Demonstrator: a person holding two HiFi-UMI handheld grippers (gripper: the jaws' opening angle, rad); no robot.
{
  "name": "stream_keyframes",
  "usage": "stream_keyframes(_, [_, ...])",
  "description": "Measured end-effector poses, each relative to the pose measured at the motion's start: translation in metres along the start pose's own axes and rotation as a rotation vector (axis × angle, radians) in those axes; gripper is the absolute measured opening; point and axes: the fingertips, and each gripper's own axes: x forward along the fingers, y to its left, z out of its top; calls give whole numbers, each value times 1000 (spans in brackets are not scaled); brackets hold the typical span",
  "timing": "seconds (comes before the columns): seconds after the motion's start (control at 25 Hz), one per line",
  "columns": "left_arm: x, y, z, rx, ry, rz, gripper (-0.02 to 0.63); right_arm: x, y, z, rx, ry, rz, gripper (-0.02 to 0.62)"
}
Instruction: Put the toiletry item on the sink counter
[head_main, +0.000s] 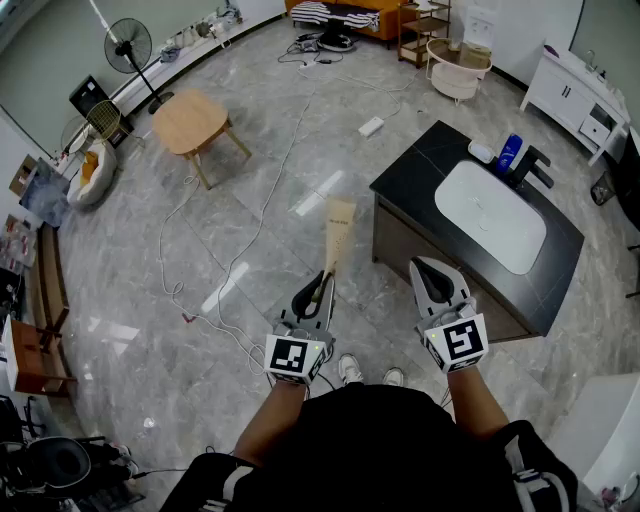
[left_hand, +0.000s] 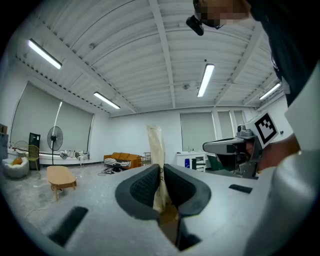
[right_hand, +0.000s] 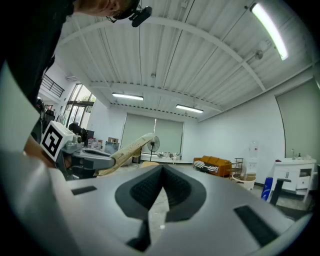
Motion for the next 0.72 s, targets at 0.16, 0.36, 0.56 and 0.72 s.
stream_keyframes(0.16, [4,3,-2,6,-1,-6,41,4,-3,0,5,-21,-13,3])
stream_keyframes(0.36, [6,15,-4,-2,-3,-12,41,11,-4,8,39,-79,-44,5])
stream_keyframes(0.56, [10,26,-4,-1,-11,-37,43,16,-7,18,5,-124,-106,5])
stream_keyframes(0.72, [17,28,-5,5,-12,-76,43,15,-8,17,2,-122,-151,5])
